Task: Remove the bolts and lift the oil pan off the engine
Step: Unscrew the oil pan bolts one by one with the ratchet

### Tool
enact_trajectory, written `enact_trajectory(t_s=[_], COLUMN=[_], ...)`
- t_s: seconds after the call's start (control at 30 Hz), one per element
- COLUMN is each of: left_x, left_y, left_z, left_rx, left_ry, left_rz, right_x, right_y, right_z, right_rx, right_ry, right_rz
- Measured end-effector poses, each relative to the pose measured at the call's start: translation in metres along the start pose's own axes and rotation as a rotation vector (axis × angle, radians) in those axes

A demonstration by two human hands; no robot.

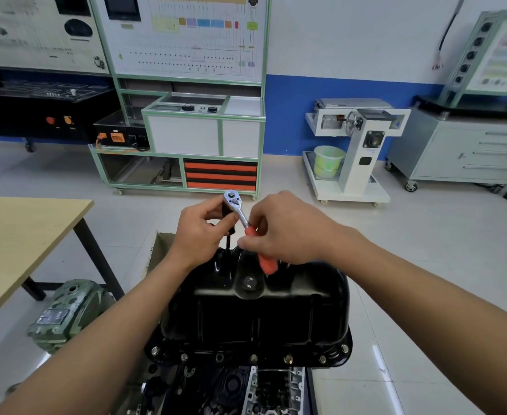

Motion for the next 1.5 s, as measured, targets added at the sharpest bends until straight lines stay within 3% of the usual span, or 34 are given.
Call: enact_trajectory(t_s=[0.27, 0.5, 0.8, 1.07, 1.23, 1.5], left_x=[0.001, 0.002, 0.001, 0.0, -0.002, -0.001], left_y=[0.0, 0.0, -0.001, -0.001, -0.002, 0.0], left_z=[-0.002, 0.001, -0.001, -0.002, -0.003, -0.004], left_rx=[0.003, 0.031, 0.025, -0.027, -0.03, -0.032], left_ry=[-0.001, -0.03, -0.021, 0.009, 0.005, 0.003], left_rz=[0.0, -0.035, -0.022, -0.026, -0.001, 0.017], right_x=[-0.015, -0.028, -0.046, -0.046, -0.034, -0.011], right_y=[0.009, 0.034, 0.054, 0.033, 0.012, -0.003], right_z=[-0.012, -0.023, 0.004, -0.015, -0.021, -0.01], right_rx=[0.059, -0.185, -0.11, -0.234, -0.197, -0.056], right_ry=[-0.031, -0.284, -0.085, -0.091, -0.156, 0.049], right_rz=[0.02, 0.019, -0.046, -0.082, -0.06, 0.01])
Point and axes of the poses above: each hand's wrist, its own y-axis towards the middle knuckle, its own z-axis out of the palm, x = y × z, the point moved 7 cm from there along y, towards the middle knuckle, and after that the axes turned 5 degrees about y, right-handed, at the moved point
